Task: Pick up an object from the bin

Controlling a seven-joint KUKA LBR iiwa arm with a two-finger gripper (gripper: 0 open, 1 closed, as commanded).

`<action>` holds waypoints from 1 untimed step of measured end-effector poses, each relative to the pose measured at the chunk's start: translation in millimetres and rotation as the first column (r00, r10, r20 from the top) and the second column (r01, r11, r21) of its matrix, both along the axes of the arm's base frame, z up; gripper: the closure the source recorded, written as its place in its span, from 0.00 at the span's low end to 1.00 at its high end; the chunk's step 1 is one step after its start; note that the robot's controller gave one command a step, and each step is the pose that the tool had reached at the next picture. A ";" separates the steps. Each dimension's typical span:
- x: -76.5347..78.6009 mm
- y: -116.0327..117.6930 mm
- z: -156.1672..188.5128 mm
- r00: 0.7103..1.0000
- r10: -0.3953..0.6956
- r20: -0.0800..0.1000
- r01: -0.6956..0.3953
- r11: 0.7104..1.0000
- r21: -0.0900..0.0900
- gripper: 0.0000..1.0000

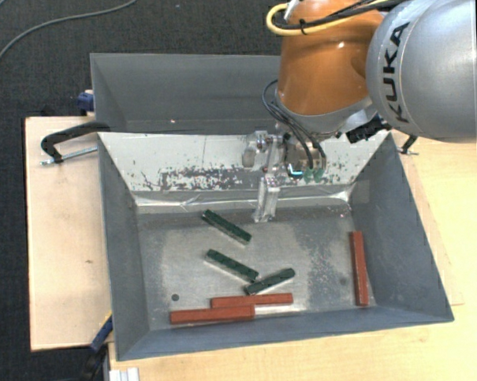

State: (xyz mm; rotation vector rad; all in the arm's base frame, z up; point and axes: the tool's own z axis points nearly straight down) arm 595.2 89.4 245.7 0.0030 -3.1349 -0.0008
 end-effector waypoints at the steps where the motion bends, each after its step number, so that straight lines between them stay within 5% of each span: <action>1: 1.7 15.1 -178.9 0.997 -0.083 0.000 0.083 0.997 0.000 0.00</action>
Offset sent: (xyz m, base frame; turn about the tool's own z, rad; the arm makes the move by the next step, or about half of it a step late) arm 0.0030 0.0141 -0.1757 0.0837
